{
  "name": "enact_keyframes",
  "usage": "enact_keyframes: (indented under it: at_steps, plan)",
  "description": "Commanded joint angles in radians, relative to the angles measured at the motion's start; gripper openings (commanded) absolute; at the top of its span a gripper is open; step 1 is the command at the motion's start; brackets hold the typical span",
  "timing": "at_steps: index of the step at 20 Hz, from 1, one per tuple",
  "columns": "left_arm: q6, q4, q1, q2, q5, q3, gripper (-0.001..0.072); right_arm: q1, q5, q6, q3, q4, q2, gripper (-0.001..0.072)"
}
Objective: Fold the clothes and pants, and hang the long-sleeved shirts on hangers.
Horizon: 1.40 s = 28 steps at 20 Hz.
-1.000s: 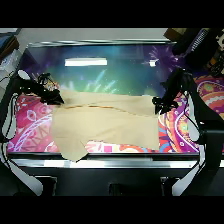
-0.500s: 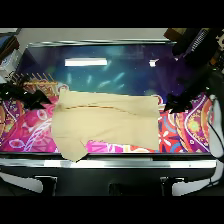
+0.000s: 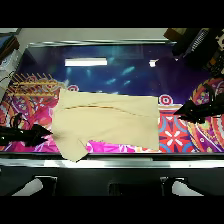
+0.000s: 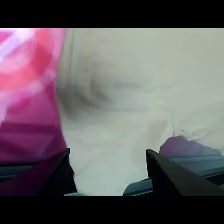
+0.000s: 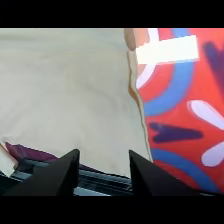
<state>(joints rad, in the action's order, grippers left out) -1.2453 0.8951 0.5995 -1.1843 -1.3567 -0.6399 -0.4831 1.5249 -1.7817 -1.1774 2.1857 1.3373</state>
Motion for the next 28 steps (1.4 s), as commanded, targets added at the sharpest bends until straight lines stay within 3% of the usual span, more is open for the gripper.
enact_keyframes:
  at_steps: [1, 9, 18, 19, 20, 22, 23, 24, 26, 27, 28]
  plan:
    - [0.03, -0.017, 0.0, 0.05, 0.043, 0.154, 0.0553, -0.01, -0.01, -0.013, 0.033, 0.058, -0.03, 0.0386]
    - [0.03, -0.016, -0.086, 0.049, 0.089, 0.181, 0.0552, -0.01, -0.003, -0.013, 0.033, 0.085, -0.06, 0.0385]
    - [0.015, -0.024, -0.09, 0.046, 0.126, 0.24, 0.055, -0.01, -0.02, -0.014, 0.033, 0.084, -0.082, 0.0385]
    - [0.015, -0.031, -0.09, 0.046, 0.128, 0.243, 0.0519, -0.01, -0.023, -0.014, 0.033, 0.084, -0.082, 0.0385]
    - [0.015, -0.036, -0.09, 0.046, 0.127, 0.246, 0.044, -0.01, -0.023, -0.014, 0.033, 0.084, -0.082, 0.0385]
    - [0.015, -0.037, -0.09, 0.046, 0.126, 0.248, 0.0144, -0.01, -0.018, -0.022, 0.033, 0.084, -0.082, 0.0383]
    - [0.015, -0.04, -0.09, 0.046, 0.124, 0.248, 0.0071, -0.01, -0.017, -0.024, 0.033, 0.083, -0.082, 0.0378]
    - [0.015, -0.04, -0.09, 0.046, 0.123, 0.248, 0.0016, -0.01, -0.018, -0.029, 0.034, 0.079, -0.082, 0.0328]
    - [0.015, -0.04, -0.09, 0.047, 0.123, 0.248, 0.0016, -0.01, -0.036, -0.031, 0.066, 0.047, -0.082, 0.0311]
    - [0.015, -0.04, -0.09, 0.046, 0.119, 0.248, 0.0016, -0.011, -0.038, -0.022, 0.108, 0.038, -0.079, 0.0356]
    - [0.015, -0.04, -0.09, 0.047, 0.117, 0.248, 0.0016, -0.011, -0.041, -0.017, 0.16, 0.038, -0.076, 0.0447]
